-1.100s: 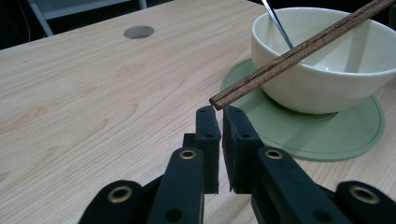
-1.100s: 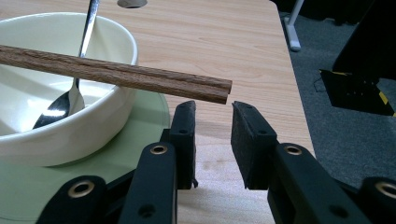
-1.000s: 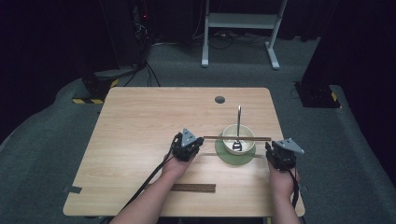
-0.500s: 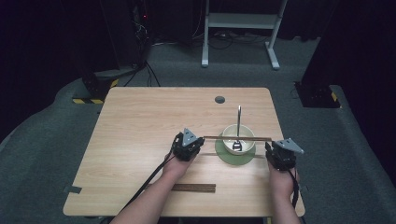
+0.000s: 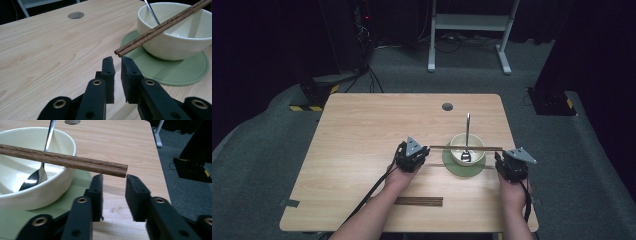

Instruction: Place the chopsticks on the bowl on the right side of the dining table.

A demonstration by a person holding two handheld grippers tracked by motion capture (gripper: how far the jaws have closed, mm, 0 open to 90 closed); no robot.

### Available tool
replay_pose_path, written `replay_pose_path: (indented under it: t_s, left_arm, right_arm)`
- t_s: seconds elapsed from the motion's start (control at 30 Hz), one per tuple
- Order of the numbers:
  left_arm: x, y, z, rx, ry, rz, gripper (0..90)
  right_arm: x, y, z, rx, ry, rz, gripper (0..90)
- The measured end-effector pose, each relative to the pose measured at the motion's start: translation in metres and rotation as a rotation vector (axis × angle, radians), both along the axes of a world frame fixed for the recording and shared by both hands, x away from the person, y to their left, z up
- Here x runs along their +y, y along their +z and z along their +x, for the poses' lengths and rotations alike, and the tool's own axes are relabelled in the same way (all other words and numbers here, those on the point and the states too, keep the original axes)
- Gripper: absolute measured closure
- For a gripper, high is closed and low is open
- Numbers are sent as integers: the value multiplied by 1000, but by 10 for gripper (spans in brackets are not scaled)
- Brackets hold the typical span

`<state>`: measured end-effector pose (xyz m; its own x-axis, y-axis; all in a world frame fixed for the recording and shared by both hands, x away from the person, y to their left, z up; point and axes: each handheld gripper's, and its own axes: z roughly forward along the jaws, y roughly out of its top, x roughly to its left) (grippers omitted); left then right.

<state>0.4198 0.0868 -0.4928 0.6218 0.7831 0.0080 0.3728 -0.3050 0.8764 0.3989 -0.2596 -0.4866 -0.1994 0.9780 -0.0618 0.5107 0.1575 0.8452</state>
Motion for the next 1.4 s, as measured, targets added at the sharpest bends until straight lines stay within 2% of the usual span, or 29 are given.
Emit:
replay_pose_path:
  t_s: [0.53,0.67,0.8,0.9,1.03,1.13,1.27,1.4]
  left_arm:
    - [1,3,0,2,0,-12,775]
    - [4,4,-2,4,-4,-11,712]
    - [18,6,-8,13,-2,-9,571]
    - [41,8,-14,39,8,-37,517]
    - [81,8,-24,46,50,-3,422]
    - [119,6,-33,48,100,35,348]
    - [177,-3,-51,92,159,71,307]
    - [228,-14,-72,151,222,54,200]
  right_arm:
    - [2,1,-6,7,7,1,559]
    - [7,4,-10,-1,17,-3,527]
    - [14,8,-16,-10,31,2,483]
    - [21,13,-21,-12,47,12,444]
    - [32,17,-28,6,88,40,372]
    - [45,19,-37,8,112,27,345]
    - [63,21,-53,1,167,16,340]
    - [80,15,-72,15,222,28,337]
